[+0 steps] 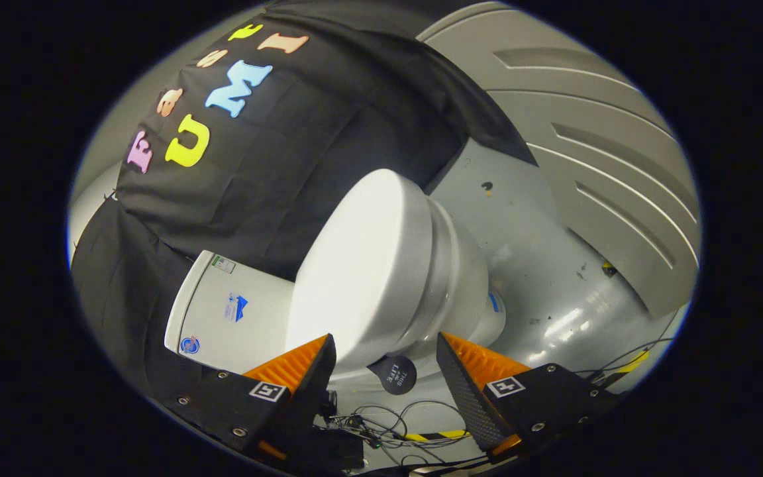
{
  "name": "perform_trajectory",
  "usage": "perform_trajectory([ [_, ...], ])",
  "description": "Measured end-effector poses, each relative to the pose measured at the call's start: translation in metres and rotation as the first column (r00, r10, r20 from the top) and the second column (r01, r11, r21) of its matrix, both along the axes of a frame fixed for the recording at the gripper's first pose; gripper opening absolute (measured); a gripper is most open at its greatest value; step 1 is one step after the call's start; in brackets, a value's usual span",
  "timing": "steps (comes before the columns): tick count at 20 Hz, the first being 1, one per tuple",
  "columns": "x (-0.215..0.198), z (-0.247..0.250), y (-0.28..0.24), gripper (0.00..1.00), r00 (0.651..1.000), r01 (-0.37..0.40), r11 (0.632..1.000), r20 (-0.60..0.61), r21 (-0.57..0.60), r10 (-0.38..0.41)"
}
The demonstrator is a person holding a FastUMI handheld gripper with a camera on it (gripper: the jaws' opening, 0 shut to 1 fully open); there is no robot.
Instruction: Open the toilet lid.
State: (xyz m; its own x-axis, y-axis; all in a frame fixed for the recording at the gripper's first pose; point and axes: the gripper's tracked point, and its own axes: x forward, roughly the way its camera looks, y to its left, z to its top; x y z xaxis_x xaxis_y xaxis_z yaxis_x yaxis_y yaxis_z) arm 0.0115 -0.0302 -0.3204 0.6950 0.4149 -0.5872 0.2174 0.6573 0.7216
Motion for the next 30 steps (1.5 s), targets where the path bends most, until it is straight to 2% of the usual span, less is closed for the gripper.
perform_trajectory([
  [6, -0.01, -0.018, 0.028, 0.93, 0.996, -0.044, 0.993, -0.072, 0.112, 0.052],
  [10, -0.013, -0.017, 0.033, 0.8, 0.995, -0.046, 0.98, -0.083, 0.191, 0.063],
  [13, -0.015, -0.025, 0.029, 0.66, 0.995, -0.021, 0.979, -0.094, 0.202, 0.041],
  [16, -0.014, -0.032, 0.023, 0.42, 0.991, 0.018, 0.974, -0.131, 0.225, 0.012],
  [17, -0.016, -0.033, 0.022, 0.31, 0.99, 0.03, 0.971, -0.141, 0.237, 0.004],
  [19, -0.014, -0.032, 0.019, 0.17, 0.988, 0.057, 0.958, -0.153, 0.281, -0.014],
  [21, -0.013, -0.029, 0.016, 0.09, 0.99, 0.07, 0.947, -0.137, 0.315, -0.027],
  [23, -0.013, -0.03, 0.014, 0.02, 0.993, 0.052, 0.957, -0.113, 0.284, -0.02],
  [30, -0.002, 0.0, 0.024, 0.0, 0.997, 0.004, 0.989, -0.076, 0.146, 0.007],
])
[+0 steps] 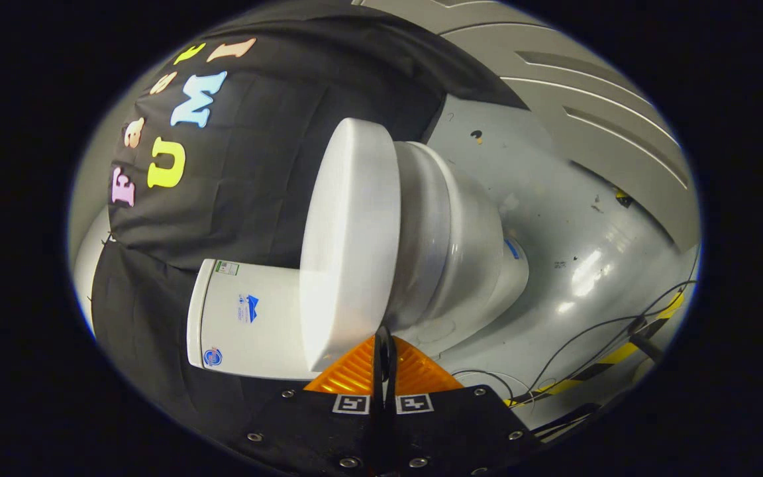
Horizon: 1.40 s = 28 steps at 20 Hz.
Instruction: Open the toilet lid.
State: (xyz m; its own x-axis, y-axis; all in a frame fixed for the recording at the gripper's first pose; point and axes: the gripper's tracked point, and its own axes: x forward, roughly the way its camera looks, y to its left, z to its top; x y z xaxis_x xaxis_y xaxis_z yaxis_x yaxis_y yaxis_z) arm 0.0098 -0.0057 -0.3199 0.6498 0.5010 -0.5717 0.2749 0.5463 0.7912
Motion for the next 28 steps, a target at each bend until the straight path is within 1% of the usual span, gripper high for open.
perform_trajectory([
  [4, 0.001, 0.024, 0.002, 0.0, 0.999, -0.01, 0.996, 0.041, -0.092, 0.014],
  [7, 0.002, 0.047, 0.005, 0.0, 0.997, -0.008, 0.99, 0.076, -0.138, 0.018],
  [10, 0.004, 0.07, 0.014, 0.0, 0.991, -0.01, 0.979, 0.125, -0.204, 0.036],
  [15, 0.009, 0.113, 0.034, 0.0, 0.971, -0.018, 0.941, 0.22, -0.338, 0.097],
  [21, 0.011, 0.142, 0.062, 0.0, 0.959, 0.018, 0.892, 0.261, -0.451, 0.113],
  [23, 0.009, 0.152, 0.07, 0.0, 0.952, 0.02, 0.88, 0.278, -0.475, 0.129],
  [26, 0.009, 0.163, 0.079, 0.0, 0.948, 0.021, 0.879, 0.288, -0.476, 0.133],
  [28, 0.009, 0.168, 0.085, 0.0, 0.943, 0.029, 0.87, 0.302, -0.491, 0.14],
])
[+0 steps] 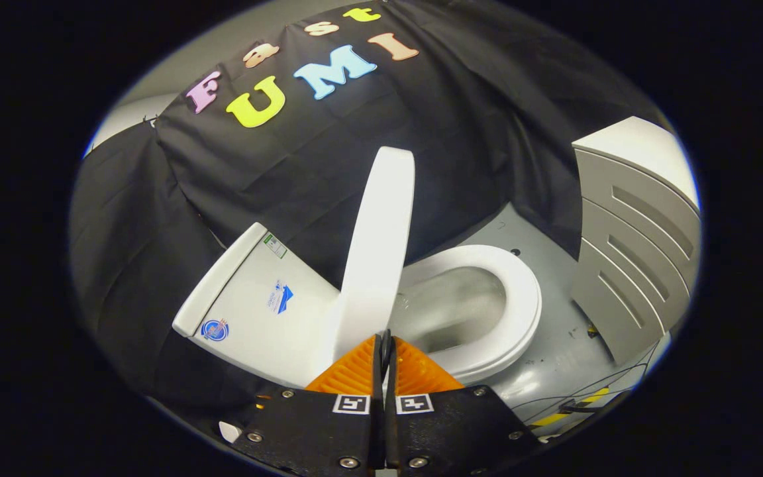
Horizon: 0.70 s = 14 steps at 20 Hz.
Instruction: Open the toilet lid.
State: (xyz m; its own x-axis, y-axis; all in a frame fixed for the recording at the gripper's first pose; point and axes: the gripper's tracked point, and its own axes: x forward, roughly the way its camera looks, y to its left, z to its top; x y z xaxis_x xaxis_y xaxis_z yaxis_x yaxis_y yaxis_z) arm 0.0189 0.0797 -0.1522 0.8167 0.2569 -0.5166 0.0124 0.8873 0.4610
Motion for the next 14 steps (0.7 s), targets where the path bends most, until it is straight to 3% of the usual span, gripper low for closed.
perform_trajectory([
  [5, 0.001, 0.016, 0.026, 0.0, 0.996, 0.01, 0.99, 0.084, -0.141, 0.002],
  [14, 0.003, 0.05, 0.084, 0.0, 0.983, -0.03, 0.98, 0.171, -0.194, 0.064],
])
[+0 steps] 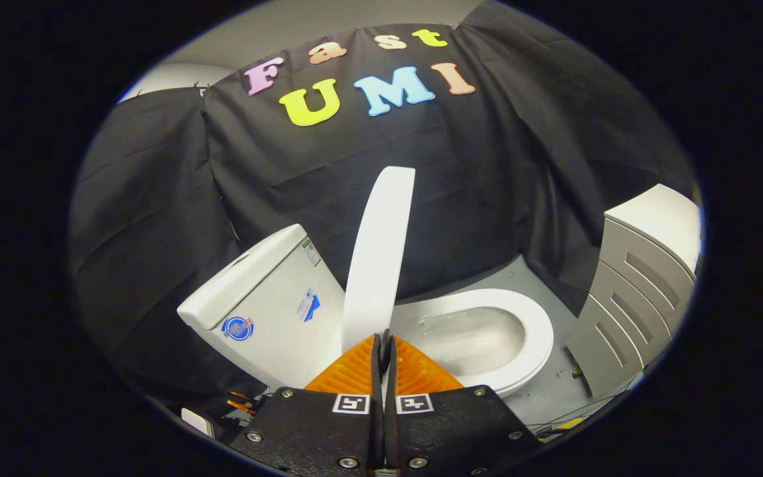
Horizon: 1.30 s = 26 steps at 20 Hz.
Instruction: Open the toilet lid.
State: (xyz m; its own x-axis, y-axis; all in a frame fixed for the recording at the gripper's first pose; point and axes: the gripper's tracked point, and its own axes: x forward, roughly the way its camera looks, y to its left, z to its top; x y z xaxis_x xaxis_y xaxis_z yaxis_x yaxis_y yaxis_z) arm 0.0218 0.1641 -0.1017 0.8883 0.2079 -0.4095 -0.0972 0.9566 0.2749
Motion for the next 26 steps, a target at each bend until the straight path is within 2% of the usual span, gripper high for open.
perform_trajectory([
  [16, 0.008, 0.024, 0.098, 0.01, 0.986, -0.117, 0.989, 0.112, -0.09, 0.127],
  [26, 0.012, 0.023, 0.148, 0.01, 0.971, -0.185, 0.973, 0.127, -0.135, 0.202],
])
